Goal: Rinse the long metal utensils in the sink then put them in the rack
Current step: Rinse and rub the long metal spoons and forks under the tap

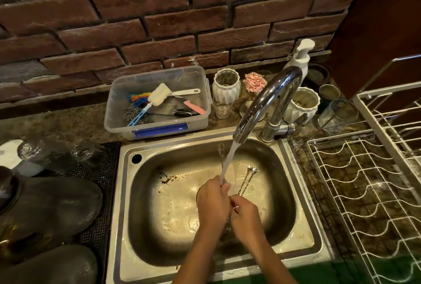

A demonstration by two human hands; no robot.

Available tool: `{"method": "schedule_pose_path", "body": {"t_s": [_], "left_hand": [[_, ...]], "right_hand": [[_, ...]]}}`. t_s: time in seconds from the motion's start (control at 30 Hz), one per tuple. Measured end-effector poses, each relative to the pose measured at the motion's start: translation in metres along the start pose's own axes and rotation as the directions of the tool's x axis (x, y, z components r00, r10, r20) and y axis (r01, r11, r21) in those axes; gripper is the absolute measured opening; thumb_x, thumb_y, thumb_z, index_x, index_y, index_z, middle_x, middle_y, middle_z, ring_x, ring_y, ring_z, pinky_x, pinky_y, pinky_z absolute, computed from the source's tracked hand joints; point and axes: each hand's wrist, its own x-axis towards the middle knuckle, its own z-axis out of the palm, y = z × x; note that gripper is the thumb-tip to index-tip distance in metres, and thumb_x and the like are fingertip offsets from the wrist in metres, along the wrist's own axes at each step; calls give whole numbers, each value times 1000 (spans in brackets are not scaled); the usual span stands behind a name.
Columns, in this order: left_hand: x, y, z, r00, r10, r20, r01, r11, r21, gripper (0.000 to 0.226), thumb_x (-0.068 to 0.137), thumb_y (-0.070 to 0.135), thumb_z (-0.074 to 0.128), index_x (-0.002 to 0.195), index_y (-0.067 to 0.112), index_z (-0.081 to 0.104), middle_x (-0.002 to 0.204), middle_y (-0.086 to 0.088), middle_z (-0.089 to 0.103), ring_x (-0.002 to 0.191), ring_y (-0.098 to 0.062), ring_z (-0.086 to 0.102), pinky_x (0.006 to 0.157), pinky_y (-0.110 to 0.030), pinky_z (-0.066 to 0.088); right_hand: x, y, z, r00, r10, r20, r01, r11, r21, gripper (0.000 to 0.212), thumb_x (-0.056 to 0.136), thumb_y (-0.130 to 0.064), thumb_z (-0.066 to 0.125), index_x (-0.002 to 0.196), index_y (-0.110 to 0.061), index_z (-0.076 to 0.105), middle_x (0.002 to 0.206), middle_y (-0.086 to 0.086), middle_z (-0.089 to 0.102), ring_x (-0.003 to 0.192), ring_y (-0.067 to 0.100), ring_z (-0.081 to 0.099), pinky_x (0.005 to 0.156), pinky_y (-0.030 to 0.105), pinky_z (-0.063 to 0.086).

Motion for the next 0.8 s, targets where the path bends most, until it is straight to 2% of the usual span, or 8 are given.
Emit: {"method": "schedule_pose_path", "body": {"t_s": [0.1, 0.17, 0.23, 0.3, 0.4, 0.53, 0.7, 0.8], "left_hand": [[4, -9, 6, 999, 13, 34, -15, 999, 42, 19, 100, 22, 60, 97, 9, 72, 93, -5, 72, 91, -22, 67, 80, -33, 55], [5, -17, 10, 997, 25, 67, -28, 999, 32, 17, 99, 18, 61, 91, 9, 73, 86, -2, 71, 87, -18, 66, 78, -25, 54], [6, -26, 14, 997, 1, 80, -1, 1000, 1, 16, 98, 12, 61, 84, 13, 70, 76, 8, 65, 76, -9, 63, 66, -7, 45], [7, -38, 18, 994, -41, 106, 39, 999, 21, 20, 100, 11, 58, 82, 15, 66, 75, 11, 62, 70, -4, 59, 59, -3, 41], [7, -58, 23, 983, -112, 142, 104, 993, 63, 19, 104, 17, 52, 96, 13, 69, 92, -1, 72, 68, -3, 59, 51, -10, 41], [3, -79, 23, 979, -161, 128, 146, 982, 118, 21, 104, 16, 52, 112, 13, 71, 98, 1, 70, 69, 3, 53, 54, -10, 35], [6, -91, 24, 958, -240, 156, 220, 966, 132, 22, 104, 14, 51, 113, 10, 71, 110, -10, 73, 85, -19, 62, 72, -27, 46], [8, -95, 25, 957, -243, 158, 222, 965, 139, 23, 104, 13, 52, 117, 9, 70, 114, -11, 72, 90, -17, 59, 78, -26, 45]], "right_hand": [[5, 7, 8, 999, 46, -12, -46, 998, 53, 25, 98, -8, 53, 79, -24, 59, 74, -9, 62, 66, 3, 53, 59, 10, 41], [9, 11, 10, 998, 47, -35, -48, 998, -40, 23, 96, -9, 51, 79, -22, 57, 70, -10, 55, 62, 1, 48, 59, 10, 37], [16, 22, 13, 991, 113, -77, -121, 987, -108, 29, 94, -9, 50, 68, -20, 54, 62, -3, 50, 52, 7, 44, 50, 18, 39], [28, 38, 17, 966, 238, -96, -246, 966, -77, 29, 95, -7, 55, 68, -17, 57, 67, 1, 60, 55, 11, 55, 50, 26, 48], [43, 49, 16, 905, 385, -179, -401, 914, -60, 12, 93, -7, 65, 83, -13, 68, 83, 4, 71, 76, 17, 69, 71, 32, 62], [67, 67, 19, 844, 504, -185, -509, 860, 19, 3, 89, 0, 66, 89, 0, 69, 95, 19, 74, 85, 29, 71, 79, 38, 62], [84, 78, 28, 793, 579, -190, -591, 807, -8, 17, 82, 2, 71, 100, 1, 71, 101, 18, 74, 93, 32, 71, 70, 27, 55], [93, 86, 34, 792, 572, -212, -594, 802, -56, 15, 83, 0, 70, 98, -3, 69, 99, 16, 74, 91, 32, 71, 74, 32, 59]]}}
